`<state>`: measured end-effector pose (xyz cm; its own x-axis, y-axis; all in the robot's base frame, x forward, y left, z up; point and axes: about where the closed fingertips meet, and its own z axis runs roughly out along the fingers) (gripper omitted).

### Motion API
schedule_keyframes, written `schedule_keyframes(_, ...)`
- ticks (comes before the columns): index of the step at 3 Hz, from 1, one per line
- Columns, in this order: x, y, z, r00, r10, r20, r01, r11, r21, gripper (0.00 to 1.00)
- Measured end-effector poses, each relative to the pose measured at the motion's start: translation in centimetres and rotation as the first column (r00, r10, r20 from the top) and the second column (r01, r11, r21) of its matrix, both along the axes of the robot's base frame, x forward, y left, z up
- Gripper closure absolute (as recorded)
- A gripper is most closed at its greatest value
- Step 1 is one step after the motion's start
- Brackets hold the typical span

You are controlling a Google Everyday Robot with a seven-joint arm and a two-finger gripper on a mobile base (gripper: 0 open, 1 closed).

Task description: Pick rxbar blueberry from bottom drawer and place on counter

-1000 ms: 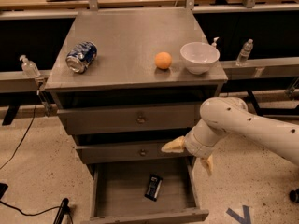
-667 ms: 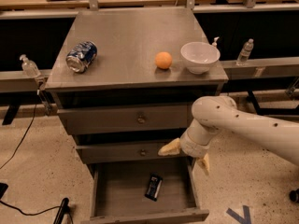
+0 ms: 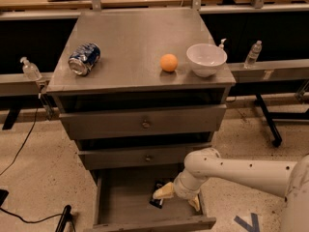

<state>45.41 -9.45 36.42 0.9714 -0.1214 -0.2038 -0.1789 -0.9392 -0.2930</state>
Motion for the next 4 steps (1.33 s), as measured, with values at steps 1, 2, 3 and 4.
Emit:
schedule_keyframes(1, 0.1, -0.1, -0.9, 0.9999, 0.007, -0.015, -0.007, 1.000, -0.004, 0.00)
schedule_keyframes(2, 2.8, -0.2, -6.4, 0.9922, -0.025, 0.122, 0.020, 0.999, 0.037, 0.00)
schedule_keyframes(3, 6.4, 0.9, -9.9, 0.9599, -0.029, 0.279, 0.008, 0.997, 0.075, 0.00)
schedule_keyframes(4, 10.0, 2.0, -10.3, 0.9339, -0.021, 0.357, 0.002, 0.999, 0.054, 0.00)
